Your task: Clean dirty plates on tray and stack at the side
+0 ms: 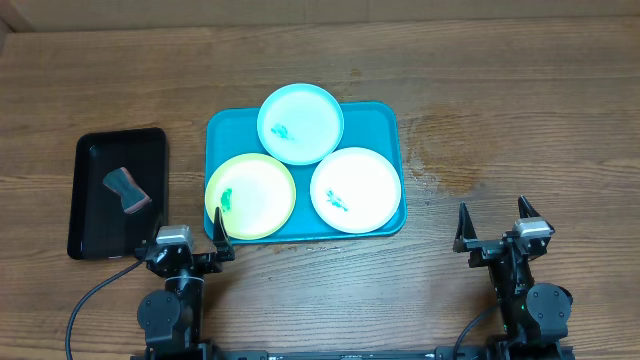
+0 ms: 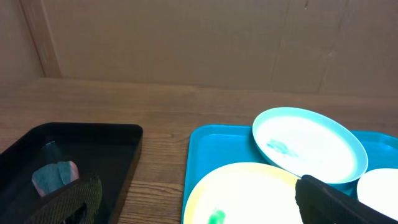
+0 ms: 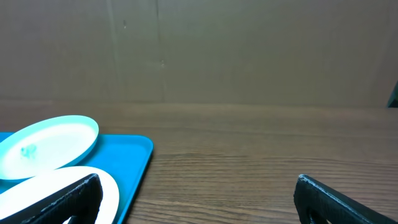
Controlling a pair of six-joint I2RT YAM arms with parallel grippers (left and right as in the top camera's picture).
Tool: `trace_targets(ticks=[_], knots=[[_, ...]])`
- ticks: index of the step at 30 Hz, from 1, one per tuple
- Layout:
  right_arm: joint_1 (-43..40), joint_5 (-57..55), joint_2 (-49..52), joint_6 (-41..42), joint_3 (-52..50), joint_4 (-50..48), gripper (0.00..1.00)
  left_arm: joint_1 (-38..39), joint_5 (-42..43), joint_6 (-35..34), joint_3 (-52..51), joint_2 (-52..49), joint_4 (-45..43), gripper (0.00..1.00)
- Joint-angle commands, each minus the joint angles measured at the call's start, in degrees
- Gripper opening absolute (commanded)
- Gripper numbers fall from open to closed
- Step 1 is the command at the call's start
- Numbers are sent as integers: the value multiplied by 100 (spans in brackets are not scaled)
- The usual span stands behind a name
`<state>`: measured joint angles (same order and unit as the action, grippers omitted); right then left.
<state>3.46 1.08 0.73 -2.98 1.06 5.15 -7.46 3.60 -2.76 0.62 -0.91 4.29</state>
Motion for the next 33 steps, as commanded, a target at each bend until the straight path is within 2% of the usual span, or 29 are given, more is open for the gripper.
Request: trace_targets(ticks=[1,24,25,26,30,31,33], knots=[[33,-13,-50,-7,-61,-37,100,46,-39,109,-35,28,-4,100],[33,-15,-50,-7,-59,-37,100,46,-20,83,-35,28,-111,100],[33,-13,-50,-7,-59,-37,100,48,136,-103,-35,28,-238,100],[33,-13,-50,-7,-61,-37,100,50,586,-592,-35,28,-378,100],[33,-15,-50,-7,-61,-37,100,48,3119,-3182,-35,28,-459,100],[33,-13,-50,-9,-59,-37,100,48,3458,-3753,-35,28,-468,100],[33,-15,-50,-7,-59,-37,100,48,3484,-4454,-35,28,-485,100]])
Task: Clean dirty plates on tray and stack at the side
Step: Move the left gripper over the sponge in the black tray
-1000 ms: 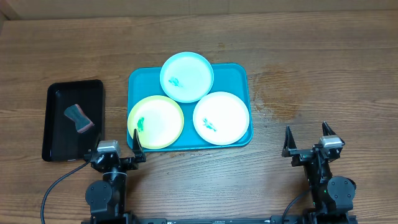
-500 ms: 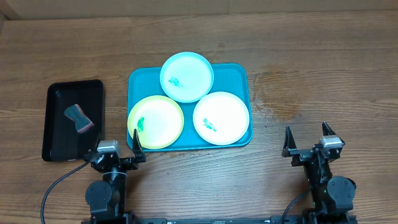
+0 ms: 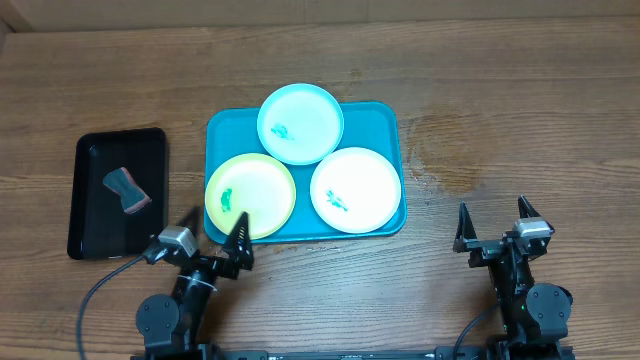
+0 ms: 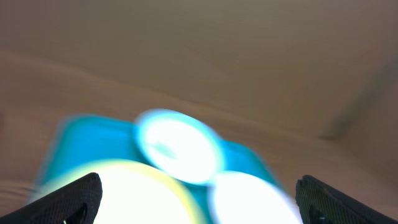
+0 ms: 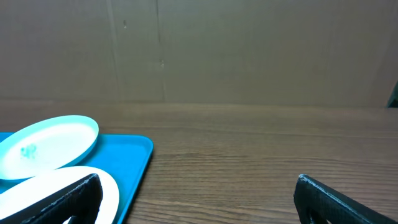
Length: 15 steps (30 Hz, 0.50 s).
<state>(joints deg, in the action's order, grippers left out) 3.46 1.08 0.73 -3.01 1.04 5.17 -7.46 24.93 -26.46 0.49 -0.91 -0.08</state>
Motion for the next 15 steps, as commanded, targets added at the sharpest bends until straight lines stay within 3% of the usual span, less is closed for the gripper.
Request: trace_targets(ticks=[1,4,8,11,15], knots=[[33,-13,-50,-4,-57,-37,100,33,1351,-2330,-22,28,-188,100],[33,-13,-50,-4,-57,-39,100,31,1550,-2496,-22,28,-1670,100],[33,-15,-50,-4,-59,-39,100,31,1292,-1711,138,28,-3670,100],[33,-15,-50,-4,-57,-37,100,31,597,-1152,824,2,-3027,100],[33,-15,-50,-4,-57,-39,100,31,-323,354,2490,-498,-498,100]])
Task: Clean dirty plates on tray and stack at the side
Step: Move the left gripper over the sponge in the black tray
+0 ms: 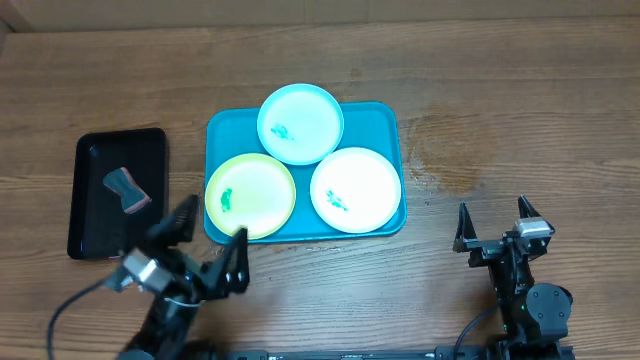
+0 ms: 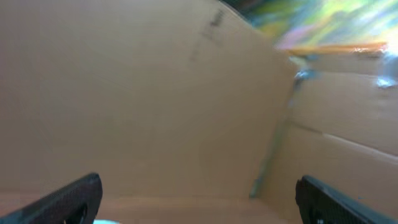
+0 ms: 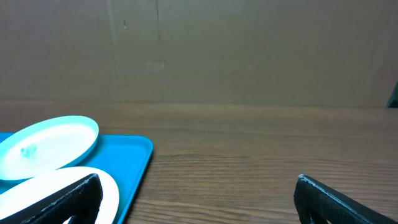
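A teal tray [image 1: 385, 120] holds three plates with green smears: a light blue plate [image 1: 300, 122] at the back, a yellow-green plate [image 1: 250, 195] front left, a white plate [image 1: 356, 189] front right. A sponge [image 1: 126, 189] lies in a black tray [image 1: 90, 150] at the left. My left gripper [image 1: 210, 238] stands open near the teal tray's front left corner, tilted upward; its wrist view shows only the cardboard wall, blurred. My right gripper [image 1: 494, 223] stands open at the front right, empty. The right wrist view shows the blue plate [image 3: 46, 148] and the white plate [image 3: 109, 186].
A brown cardboard wall [image 3: 249, 50] closes the far side of the wooden table [image 1: 520, 110]. A darker stain [image 1: 445, 150] marks the wood right of the teal tray.
My left arm has shifted leftward and its gripper has tilted up; its camera now sees the cardboard wall instead of the plates. The right arm, plates and sponge are unchanged.
At first both grippers rested open at the table's front, the left one facing the two trays. Then the left arm had turned right and lifted, its view blurred over the plates. Now it points higher still, at the wall. Nothing on the table has moved.
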Controlling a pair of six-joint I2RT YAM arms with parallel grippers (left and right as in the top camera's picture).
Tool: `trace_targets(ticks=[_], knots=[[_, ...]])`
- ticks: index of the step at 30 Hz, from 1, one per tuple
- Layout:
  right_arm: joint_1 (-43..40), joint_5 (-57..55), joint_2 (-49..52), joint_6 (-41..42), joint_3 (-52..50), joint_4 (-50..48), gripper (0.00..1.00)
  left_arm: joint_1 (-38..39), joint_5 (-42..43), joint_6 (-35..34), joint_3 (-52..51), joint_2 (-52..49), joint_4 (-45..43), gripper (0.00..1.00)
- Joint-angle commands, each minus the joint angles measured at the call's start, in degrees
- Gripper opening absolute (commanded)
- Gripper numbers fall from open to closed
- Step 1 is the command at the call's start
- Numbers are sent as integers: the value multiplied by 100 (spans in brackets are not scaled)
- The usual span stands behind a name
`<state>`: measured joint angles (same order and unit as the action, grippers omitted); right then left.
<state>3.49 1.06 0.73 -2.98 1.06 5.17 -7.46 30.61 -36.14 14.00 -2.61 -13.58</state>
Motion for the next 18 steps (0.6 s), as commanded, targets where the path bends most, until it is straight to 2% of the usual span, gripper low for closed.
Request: trace_targets(ticks=[1,3,6,8,11,12,16,18], knots=[[31,-11,-50,-7,-61,-39,100,31,-1156,1550,1580,-564,1534,100],[31,-11,-50,-7,-59,-39,100,31,-1438,2004,2472,-1180,2811,100],[31,-11,-50,-7,-59,-39,100,31,-1281,2490,3547,-2039,4168,100],[31,-13,-50,-7,-59,-39,100,31,-1300,2802,4068,-2441,4787,100],[31,-13,-50,-7,-61,-37,100,28,-1421,3576,4618,-2859,5156,100],[31,-11,-50,-7,-59,-39,100,28,-1746,3523,4798,-2994,5250,100],[31,-11,-50,-9,-59,-39,100,26,-4135,2371,5757,-3764,6201,100],[31,-11,-50,-7,-61,-37,100,26,-4708,2114,6212,-4168,6767,100]])
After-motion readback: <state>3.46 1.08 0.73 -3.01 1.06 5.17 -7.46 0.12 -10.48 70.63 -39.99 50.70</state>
